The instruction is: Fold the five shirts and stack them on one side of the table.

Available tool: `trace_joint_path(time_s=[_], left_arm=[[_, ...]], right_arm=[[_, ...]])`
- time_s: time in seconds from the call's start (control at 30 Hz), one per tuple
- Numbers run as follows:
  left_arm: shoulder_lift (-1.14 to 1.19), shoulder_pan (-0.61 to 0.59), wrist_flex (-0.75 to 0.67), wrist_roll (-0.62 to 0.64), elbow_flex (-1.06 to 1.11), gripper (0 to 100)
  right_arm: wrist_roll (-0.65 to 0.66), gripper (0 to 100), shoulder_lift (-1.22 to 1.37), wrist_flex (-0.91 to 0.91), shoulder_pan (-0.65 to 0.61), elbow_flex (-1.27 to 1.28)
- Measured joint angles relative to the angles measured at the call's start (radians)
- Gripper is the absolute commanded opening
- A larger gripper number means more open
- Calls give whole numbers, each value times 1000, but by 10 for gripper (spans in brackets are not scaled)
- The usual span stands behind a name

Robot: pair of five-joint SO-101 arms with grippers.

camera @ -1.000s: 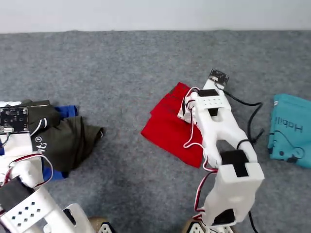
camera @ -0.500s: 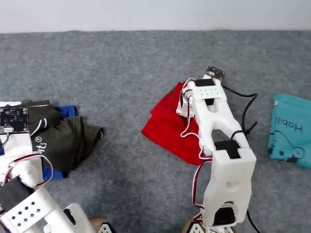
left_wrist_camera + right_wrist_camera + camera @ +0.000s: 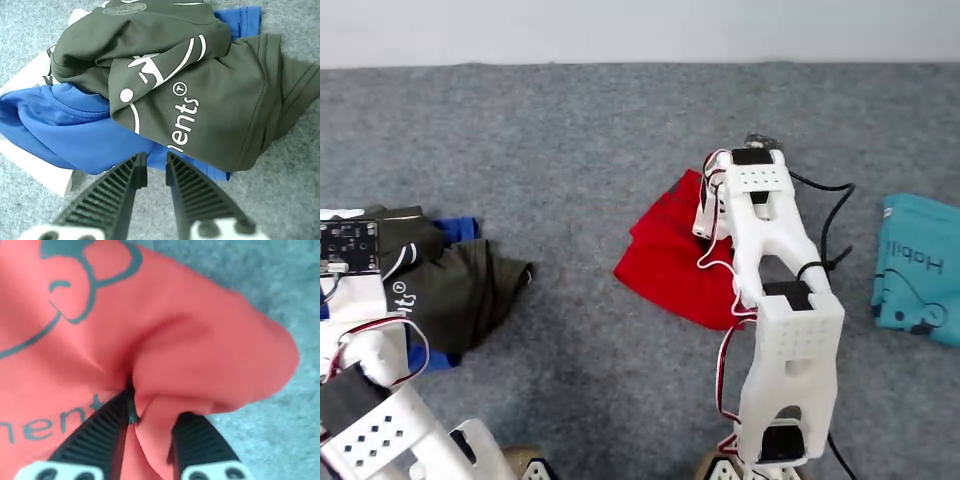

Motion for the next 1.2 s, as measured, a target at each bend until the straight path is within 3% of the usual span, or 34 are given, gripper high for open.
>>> trace_joint_path(time_s=[0.3,0.8,1.2], left_arm=[[0,0,-3,0,0,76],[0,0,-3,0,0,76],[0,0,-3,0,0,76]], right_arm=[[295,8,-296,198,91,2],[882,8,-617,239,488,2],[1045,8,-605,20,724,3]])
